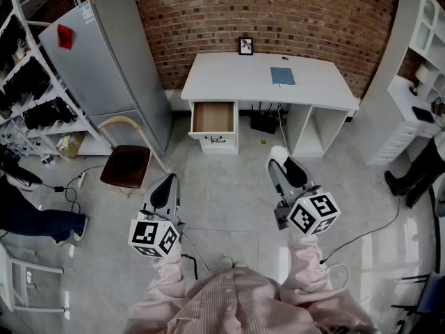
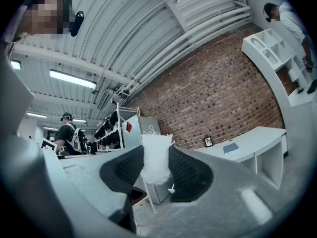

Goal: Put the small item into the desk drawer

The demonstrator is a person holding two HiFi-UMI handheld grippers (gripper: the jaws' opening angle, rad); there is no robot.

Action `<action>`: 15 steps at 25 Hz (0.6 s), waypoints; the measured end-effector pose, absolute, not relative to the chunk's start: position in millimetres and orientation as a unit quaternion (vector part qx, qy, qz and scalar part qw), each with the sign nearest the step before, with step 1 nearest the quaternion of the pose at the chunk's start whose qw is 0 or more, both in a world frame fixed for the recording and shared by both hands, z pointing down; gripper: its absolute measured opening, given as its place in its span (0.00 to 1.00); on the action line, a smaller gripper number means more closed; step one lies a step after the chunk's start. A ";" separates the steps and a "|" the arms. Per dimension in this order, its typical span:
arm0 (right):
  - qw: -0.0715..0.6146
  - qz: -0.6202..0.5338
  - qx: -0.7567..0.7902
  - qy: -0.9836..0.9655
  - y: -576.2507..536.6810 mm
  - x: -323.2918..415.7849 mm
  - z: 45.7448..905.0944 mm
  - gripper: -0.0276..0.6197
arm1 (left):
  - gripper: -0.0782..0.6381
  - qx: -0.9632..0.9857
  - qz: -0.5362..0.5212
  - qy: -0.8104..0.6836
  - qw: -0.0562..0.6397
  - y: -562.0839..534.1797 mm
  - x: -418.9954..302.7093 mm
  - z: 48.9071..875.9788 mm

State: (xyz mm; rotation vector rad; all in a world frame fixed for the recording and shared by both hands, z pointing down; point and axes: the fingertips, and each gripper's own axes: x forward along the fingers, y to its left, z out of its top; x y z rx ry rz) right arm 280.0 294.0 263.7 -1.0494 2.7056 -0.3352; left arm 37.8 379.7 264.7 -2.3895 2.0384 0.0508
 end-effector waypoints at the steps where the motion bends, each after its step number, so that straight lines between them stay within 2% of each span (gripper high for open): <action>1: 0.110 -0.114 -0.356 0.921 295.5 281.7 265.3 0.29 | 0.11 -0.761 0.015 0.649 0.000 381.4 40.0 266.7; 15: 0.112 -0.126 -0.349 0.922 299.3 288.9 279.4 0.29 | 0.11 -0.755 0.015 0.655 -0.013 388.1 51.3 281.4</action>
